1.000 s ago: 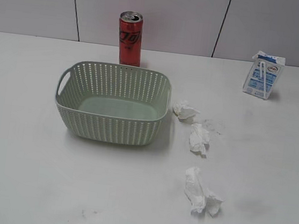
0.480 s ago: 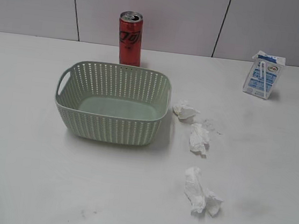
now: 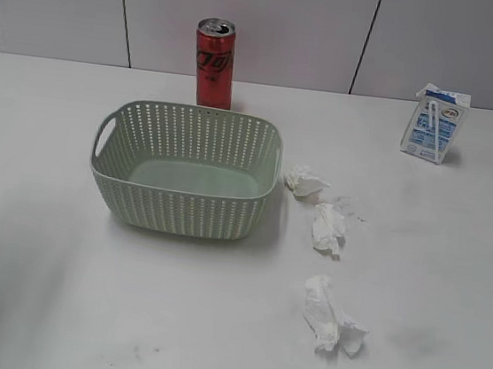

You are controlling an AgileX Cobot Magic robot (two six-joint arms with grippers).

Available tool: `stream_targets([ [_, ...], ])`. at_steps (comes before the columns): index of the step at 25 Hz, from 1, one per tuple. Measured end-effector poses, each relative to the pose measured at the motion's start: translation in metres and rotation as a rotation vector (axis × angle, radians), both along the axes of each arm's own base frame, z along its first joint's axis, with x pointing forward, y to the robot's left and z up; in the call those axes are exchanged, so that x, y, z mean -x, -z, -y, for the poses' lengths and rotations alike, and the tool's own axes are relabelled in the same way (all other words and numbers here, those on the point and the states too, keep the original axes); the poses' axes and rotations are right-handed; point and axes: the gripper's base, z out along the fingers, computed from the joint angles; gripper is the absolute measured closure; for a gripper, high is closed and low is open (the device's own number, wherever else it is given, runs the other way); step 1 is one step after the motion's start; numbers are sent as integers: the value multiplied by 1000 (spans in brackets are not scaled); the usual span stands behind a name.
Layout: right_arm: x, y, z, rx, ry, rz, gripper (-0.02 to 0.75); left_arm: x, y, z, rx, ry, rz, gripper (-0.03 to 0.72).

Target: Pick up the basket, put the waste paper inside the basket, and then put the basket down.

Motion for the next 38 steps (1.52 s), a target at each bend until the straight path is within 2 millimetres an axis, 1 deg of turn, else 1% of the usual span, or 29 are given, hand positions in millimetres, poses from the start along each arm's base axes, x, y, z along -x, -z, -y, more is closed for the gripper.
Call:
stream_targets([
  [3, 0, 0, 0, 0, 0, 0, 184, -42, 17, 20, -8, 50, -117, 95],
  [4, 0, 0, 0, 0, 0, 0, 184, -53, 20, 27, -15, 60, -141, 97],
  [6, 0, 0, 0, 0, 0, 0, 184, -75, 37, 41, -62, 65, -205, 97],
  [10, 0, 0, 0, 0, 0, 0, 184, -104, 63, 73, -180, 85, -274, 98],
  [12, 0, 0, 0, 0, 0, 0, 184, -114, 74, 90, -203, 87, -290, 98],
  [14, 0, 0, 0, 0, 0, 0, 184, -123, 90, 105, -211, 85, -326, 98],
  [15, 0, 0, 0, 0, 0, 0, 184, -127, 96, 111, -215, 85, -340, 98],
  [17, 0, 0, 0, 0, 0, 0, 184, -135, 116, 119, -223, 69, -395, 98],
  [21, 0, 0, 0, 0, 0, 0, 184, -146, 150, 130, -252, 57, -495, 98],
  [24, 0, 0, 0, 0, 0, 0, 184, -149, 168, 134, -254, 29, -537, 98],
  [27, 0, 0, 0, 0, 0, 0, 184, -150, 178, 135, -252, 6, -557, 112],
  [29, 0, 0, 0, 0, 0, 0, 184, -151, 181, 135, -250, 0, -557, 153],
  [30, 0, 0, 0, 0, 0, 0, 184, -151, 181, 136, -248, -4, -558, 190],
  [33, 0, 0, 0, 0, 0, 0, 184, -153, 179, 137, -239, -16, -548, 335],
  [35, 0, 0, 0, 0, 0, 0, 184, -153, 179, 137, -238, -19, -543, 447],
  [38, 0, 0, 0, 1, -1, 0, 184, -154, 179, 136, -242, -19, -542, 568],
])
